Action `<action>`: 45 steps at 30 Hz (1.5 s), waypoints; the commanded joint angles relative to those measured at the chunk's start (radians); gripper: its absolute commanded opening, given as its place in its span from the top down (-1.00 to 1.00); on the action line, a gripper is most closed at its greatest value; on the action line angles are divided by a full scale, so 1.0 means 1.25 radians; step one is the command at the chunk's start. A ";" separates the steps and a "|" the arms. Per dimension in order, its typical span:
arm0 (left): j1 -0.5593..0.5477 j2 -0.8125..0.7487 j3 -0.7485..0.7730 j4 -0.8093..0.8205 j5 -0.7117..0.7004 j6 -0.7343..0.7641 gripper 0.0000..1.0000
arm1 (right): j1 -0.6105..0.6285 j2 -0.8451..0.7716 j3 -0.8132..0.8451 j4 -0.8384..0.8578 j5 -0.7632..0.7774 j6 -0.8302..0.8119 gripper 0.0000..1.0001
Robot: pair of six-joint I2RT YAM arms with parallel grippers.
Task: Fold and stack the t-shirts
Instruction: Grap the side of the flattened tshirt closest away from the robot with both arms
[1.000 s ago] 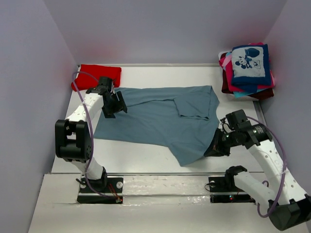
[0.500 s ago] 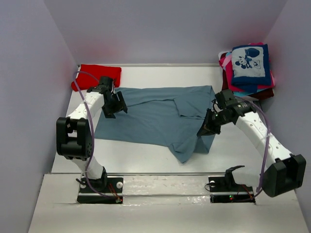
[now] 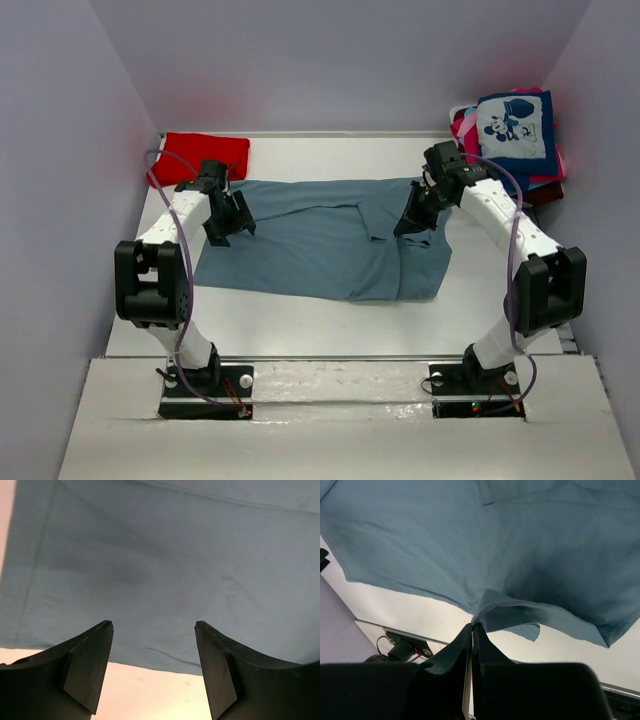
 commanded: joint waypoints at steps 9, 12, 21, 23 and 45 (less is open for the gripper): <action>0.124 -0.119 -0.176 0.007 0.057 -0.031 -0.57 | -0.010 0.000 0.010 0.037 -0.004 -0.027 0.86; 0.124 -0.140 -0.183 -0.007 0.036 -0.037 -0.57 | -0.010 -0.004 0.004 0.046 -0.004 -0.030 0.86; 0.146 -0.149 -0.168 -0.060 -0.029 -0.050 -0.57 | -0.010 0.002 -0.011 0.067 -0.026 -0.054 0.86; 0.153 -0.147 -0.166 -0.064 -0.034 -0.052 -0.57 | -0.010 0.004 -0.015 0.071 -0.033 -0.055 0.86; 0.233 -0.068 -0.190 -0.090 -0.121 -0.044 -0.57 | -0.039 0.034 -0.037 0.096 -0.065 -0.079 0.86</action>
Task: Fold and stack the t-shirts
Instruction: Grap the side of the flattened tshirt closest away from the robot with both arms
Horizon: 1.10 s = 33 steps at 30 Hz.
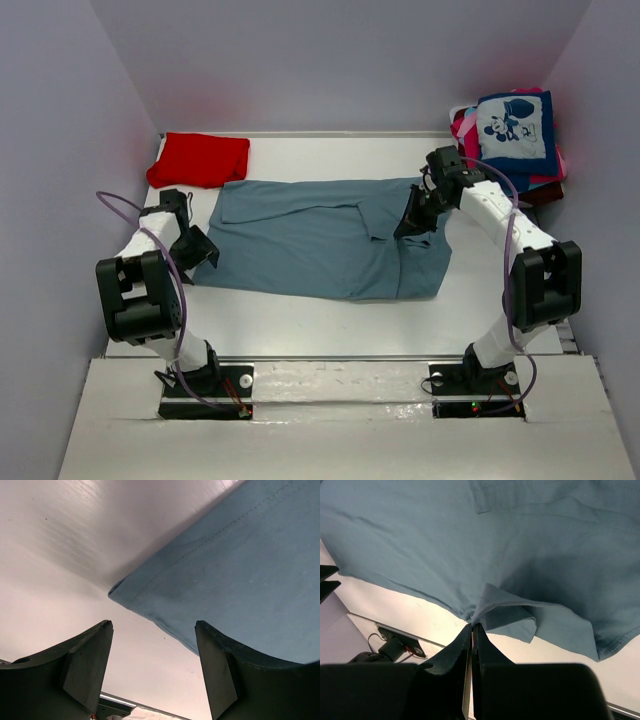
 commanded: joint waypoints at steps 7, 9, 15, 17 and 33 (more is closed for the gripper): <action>0.047 0.014 -0.032 -0.009 -0.028 0.017 -0.57 | -0.013 0.014 0.002 0.040 -0.023 -0.017 0.86; 0.055 0.020 -0.039 -0.001 -0.020 0.016 -0.58 | -0.013 0.016 0.003 0.039 -0.024 -0.018 0.86; 0.055 0.040 -0.065 0.032 0.010 0.013 -0.52 | -0.013 0.018 0.011 0.034 -0.024 -0.021 0.86; 0.055 0.043 -0.068 0.045 0.012 0.013 -0.45 | -0.013 0.020 0.013 0.031 -0.023 -0.021 0.86; 0.055 0.052 -0.048 0.052 0.001 0.009 0.59 | -0.013 0.021 0.009 0.028 -0.018 -0.019 0.86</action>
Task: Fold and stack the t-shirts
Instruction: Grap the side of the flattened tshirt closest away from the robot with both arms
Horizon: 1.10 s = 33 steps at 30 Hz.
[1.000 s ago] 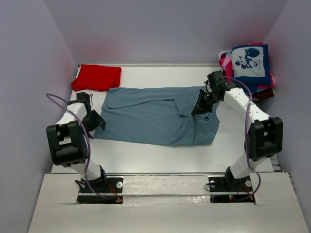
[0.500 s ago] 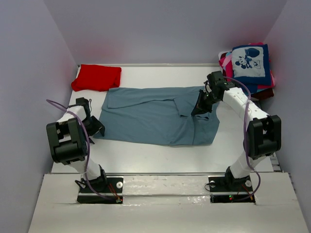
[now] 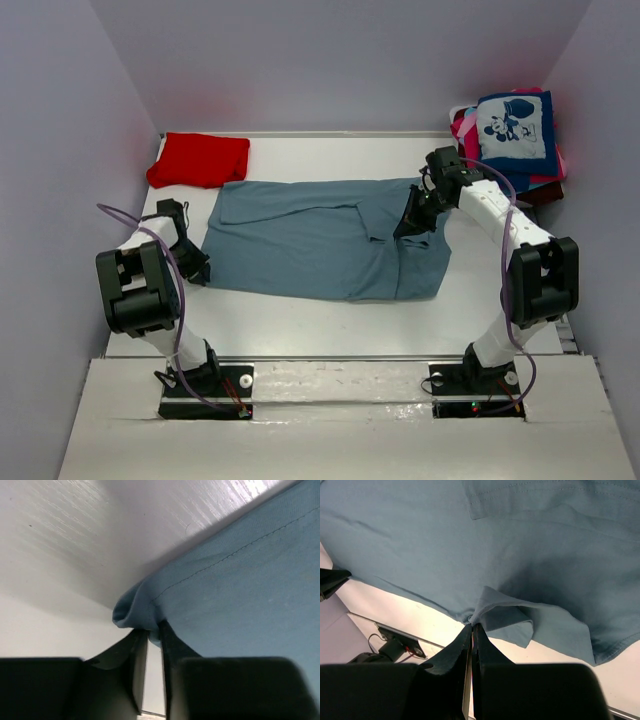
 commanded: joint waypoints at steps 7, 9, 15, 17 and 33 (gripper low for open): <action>0.006 -0.037 -0.030 0.010 -0.029 0.011 0.89 | -0.004 -0.007 0.011 0.006 0.012 -0.009 0.86; 0.006 -0.040 -0.021 0.006 -0.028 0.027 0.89 | -0.004 -0.009 0.014 -0.002 0.021 -0.005 0.86; -0.002 -0.041 0.026 -0.017 -0.032 0.095 0.89 | -0.004 -0.025 0.020 -0.019 0.058 0.011 0.86; -0.002 -0.049 0.032 -0.010 -0.033 0.094 0.89 | -0.004 -0.035 0.021 -0.028 0.070 0.018 0.86; -0.043 -0.052 0.116 0.008 0.052 0.075 0.89 | -0.004 -0.088 0.043 -0.091 0.197 0.095 0.86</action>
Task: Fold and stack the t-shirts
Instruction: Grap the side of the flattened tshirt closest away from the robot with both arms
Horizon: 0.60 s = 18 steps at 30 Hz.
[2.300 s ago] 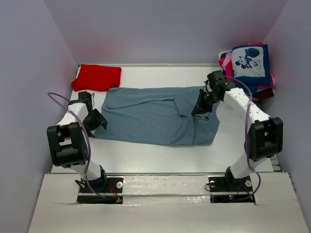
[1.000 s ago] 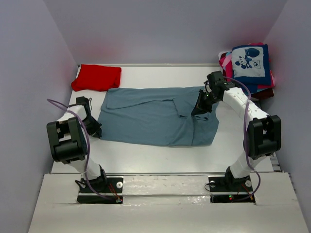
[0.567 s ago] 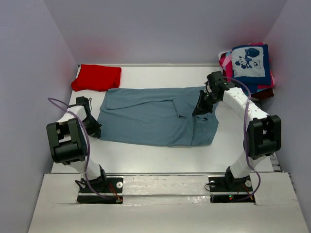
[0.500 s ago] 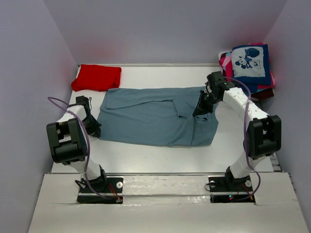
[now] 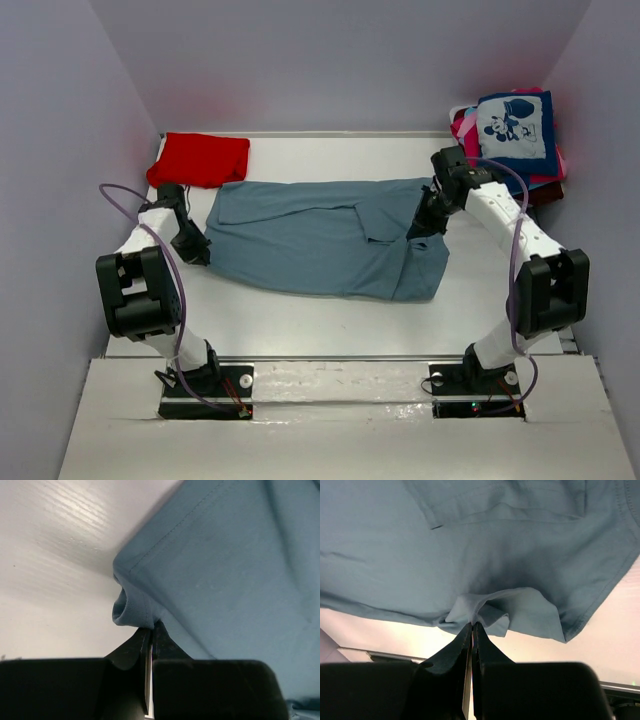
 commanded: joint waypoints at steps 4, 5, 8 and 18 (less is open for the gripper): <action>-0.012 -0.009 0.075 0.008 0.035 -0.002 0.89 | -0.004 -0.028 0.064 -0.036 0.086 0.038 0.86; -0.012 -0.006 0.080 0.011 0.038 -0.003 0.89 | -0.004 -0.025 0.072 -0.039 0.091 0.038 0.86; -0.012 0.013 0.113 0.016 0.046 -0.010 0.89 | -0.012 -0.015 0.099 -0.053 0.110 0.038 0.86; -0.012 0.116 0.222 0.033 0.066 -0.028 0.89 | -0.060 0.031 0.167 -0.066 0.121 0.033 0.86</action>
